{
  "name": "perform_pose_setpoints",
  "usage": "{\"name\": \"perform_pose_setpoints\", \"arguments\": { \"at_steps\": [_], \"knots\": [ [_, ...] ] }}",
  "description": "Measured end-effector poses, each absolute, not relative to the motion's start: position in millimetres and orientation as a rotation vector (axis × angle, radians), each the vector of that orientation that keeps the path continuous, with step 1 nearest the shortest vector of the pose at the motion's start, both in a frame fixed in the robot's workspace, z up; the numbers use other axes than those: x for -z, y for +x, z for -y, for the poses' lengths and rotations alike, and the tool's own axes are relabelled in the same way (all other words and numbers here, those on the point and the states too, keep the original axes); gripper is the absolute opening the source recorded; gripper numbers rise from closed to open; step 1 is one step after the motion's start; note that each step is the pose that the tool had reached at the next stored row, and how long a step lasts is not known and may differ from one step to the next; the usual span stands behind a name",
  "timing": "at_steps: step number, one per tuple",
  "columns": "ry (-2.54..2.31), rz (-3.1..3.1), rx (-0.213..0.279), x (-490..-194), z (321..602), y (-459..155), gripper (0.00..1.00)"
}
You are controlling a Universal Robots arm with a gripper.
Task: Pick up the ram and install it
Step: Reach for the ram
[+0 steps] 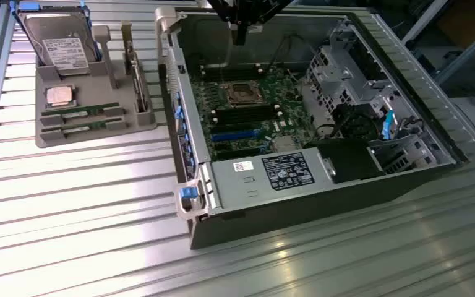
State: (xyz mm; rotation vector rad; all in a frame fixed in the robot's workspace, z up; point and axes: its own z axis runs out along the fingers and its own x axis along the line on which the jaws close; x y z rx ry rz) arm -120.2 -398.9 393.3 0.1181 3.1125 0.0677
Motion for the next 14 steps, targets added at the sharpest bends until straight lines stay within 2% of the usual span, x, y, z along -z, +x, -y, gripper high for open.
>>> {"name": "perform_pose_setpoints", "arguments": {
  "at_steps": [14],
  "knots": [
    [0.118, -3.113, -0.068, -393, 399, -143, 0.11]
  ]
}}
